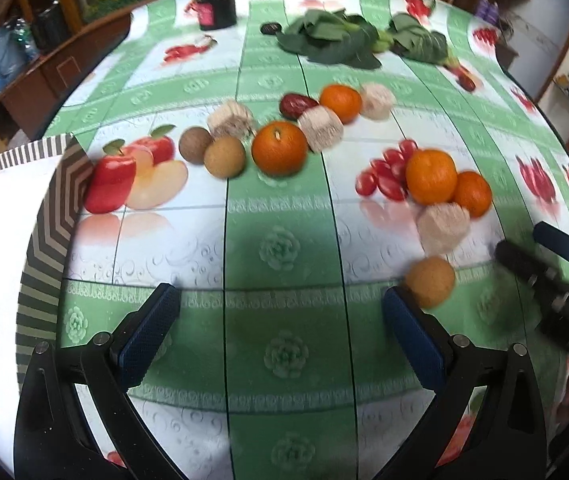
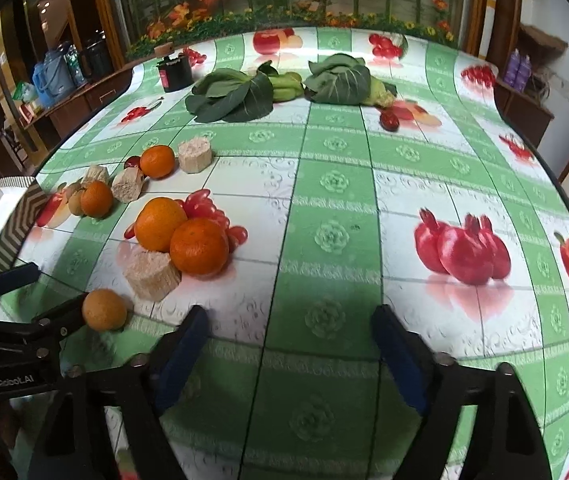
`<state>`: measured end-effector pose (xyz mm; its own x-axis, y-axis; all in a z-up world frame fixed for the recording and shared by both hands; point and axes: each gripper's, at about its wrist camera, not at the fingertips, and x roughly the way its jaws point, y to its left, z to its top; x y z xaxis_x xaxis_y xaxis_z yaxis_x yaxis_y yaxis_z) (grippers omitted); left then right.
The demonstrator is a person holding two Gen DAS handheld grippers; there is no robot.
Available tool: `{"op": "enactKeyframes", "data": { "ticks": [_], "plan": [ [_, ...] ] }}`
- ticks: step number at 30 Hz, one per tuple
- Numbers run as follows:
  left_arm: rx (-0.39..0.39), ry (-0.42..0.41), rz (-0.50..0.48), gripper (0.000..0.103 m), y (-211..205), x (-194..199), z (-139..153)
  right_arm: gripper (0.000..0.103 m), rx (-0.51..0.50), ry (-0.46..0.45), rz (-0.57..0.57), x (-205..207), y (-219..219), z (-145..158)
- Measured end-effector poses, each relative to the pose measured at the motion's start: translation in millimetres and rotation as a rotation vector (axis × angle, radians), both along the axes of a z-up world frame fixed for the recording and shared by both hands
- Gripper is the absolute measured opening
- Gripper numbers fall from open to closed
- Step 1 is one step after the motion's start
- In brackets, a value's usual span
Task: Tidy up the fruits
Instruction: 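Move both tools toward the fruits on the tablecloth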
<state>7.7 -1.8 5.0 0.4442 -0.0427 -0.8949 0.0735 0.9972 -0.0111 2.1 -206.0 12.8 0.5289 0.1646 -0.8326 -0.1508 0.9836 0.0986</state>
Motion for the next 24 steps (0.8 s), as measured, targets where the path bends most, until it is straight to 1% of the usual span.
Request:
{"op": "enactKeyframes", "data": {
  "ticks": [1, 3, 4, 5, 7, 9, 12, 16, 19, 21, 22, 24],
  "plan": [
    [-0.009, 0.010, -0.003, 0.103, 2, -2, 1, 0.066, 0.039, 0.014, -0.004, -2, -5, 2],
    [-0.041, 0.024, -0.006, 0.102, 7, -9, 5, 0.063, 0.139, 0.051, -0.015, -5, -16, 5],
    [-0.048, 0.023, -0.002, 0.102, 10, -12, 9, 0.063, 0.159, 0.070, -0.030, -7, -20, 6],
    [-0.045, 0.012, 0.002, 0.102, 13, -17, 13, 0.062, 0.162, 0.080, -0.038, -10, -22, 8],
    [-0.030, -0.027, 0.004, 0.102, 18, -25, 24, 0.061, 0.159, 0.073, -0.024, -19, -21, 14],
    [-0.012, -0.063, -0.001, 0.102, 21, -31, 34, 0.061, 0.149, 0.051, 0.004, -28, -16, 23],
    [0.032, -0.089, -0.019, 0.102, 20, -45, 44, 0.061, 0.135, 0.011, 0.029, -37, -6, 36],
    [0.009, -0.065, -0.036, 0.102, 20, -46, 51, 0.061, 0.138, -0.022, 0.028, -40, 2, 48],
    [-0.012, -0.041, -0.050, 0.102, 18, -44, 52, 0.061, 0.133, 0.008, 0.043, -37, 4, 51],
    [-0.004, -0.043, -0.056, 0.102, 14, -39, 53, 0.061, 0.112, 0.013, 0.054, -39, 6, 53],
    [0.005, -0.053, -0.061, 0.102, 7, -44, 53, 0.061, 0.107, 0.011, 0.057, -40, 5, 53],
    [0.001, -0.051, -0.067, 0.102, 3, -43, 53, 0.061, 0.105, 0.014, 0.058, -40, 5, 54]
  ]
}}
